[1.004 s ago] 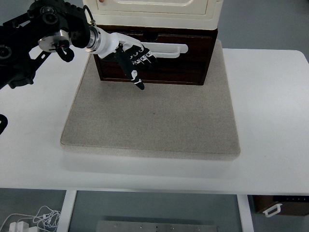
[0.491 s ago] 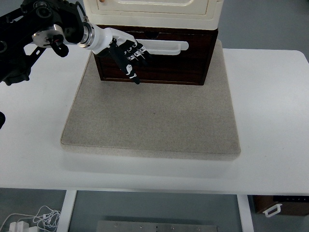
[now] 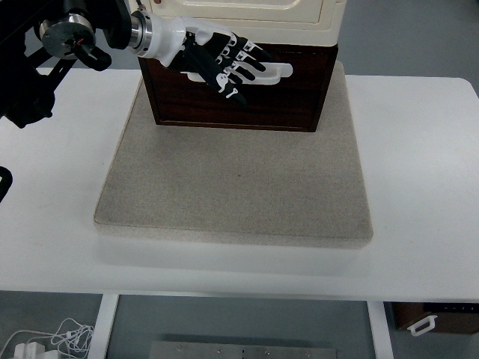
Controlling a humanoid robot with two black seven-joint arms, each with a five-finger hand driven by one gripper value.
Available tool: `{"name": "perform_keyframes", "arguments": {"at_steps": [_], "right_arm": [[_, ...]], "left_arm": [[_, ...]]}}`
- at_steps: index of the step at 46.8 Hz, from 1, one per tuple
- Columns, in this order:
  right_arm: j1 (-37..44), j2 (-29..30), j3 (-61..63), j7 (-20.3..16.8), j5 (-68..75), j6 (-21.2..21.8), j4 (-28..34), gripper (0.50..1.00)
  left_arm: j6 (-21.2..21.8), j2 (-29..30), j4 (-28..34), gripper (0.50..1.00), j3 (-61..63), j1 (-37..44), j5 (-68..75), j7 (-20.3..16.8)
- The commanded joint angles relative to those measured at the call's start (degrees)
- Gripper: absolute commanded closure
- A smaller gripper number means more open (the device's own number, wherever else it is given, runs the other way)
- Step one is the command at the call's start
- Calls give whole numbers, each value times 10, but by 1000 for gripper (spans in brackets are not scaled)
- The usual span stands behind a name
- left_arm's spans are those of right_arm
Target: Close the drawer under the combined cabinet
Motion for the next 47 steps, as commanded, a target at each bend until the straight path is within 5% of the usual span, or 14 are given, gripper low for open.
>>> {"name": "perform_keyframes", "arguments": {"at_steps": [1, 19, 27, 41, 47], "right_arm": [[0, 0, 0, 0, 0, 1, 0, 548], [0, 0, 0, 0, 0, 0, 0, 548], [0, 0, 0, 0, 0, 1, 0, 548], [0, 0, 0, 0, 0, 0, 0, 548], [0, 0, 0, 0, 0, 1, 0, 548]], "left_arm": [[0, -4, -2, 500, -27, 1, -38, 0], [0, -47, 2, 500, -214, -8, -246, 0], [0, -61, 21, 500, -334, -11, -245, -41], [0, -46, 49, 500, -426, -22, -245, -218], [86, -7, 100, 500, -431, -48, -243, -269]]}}
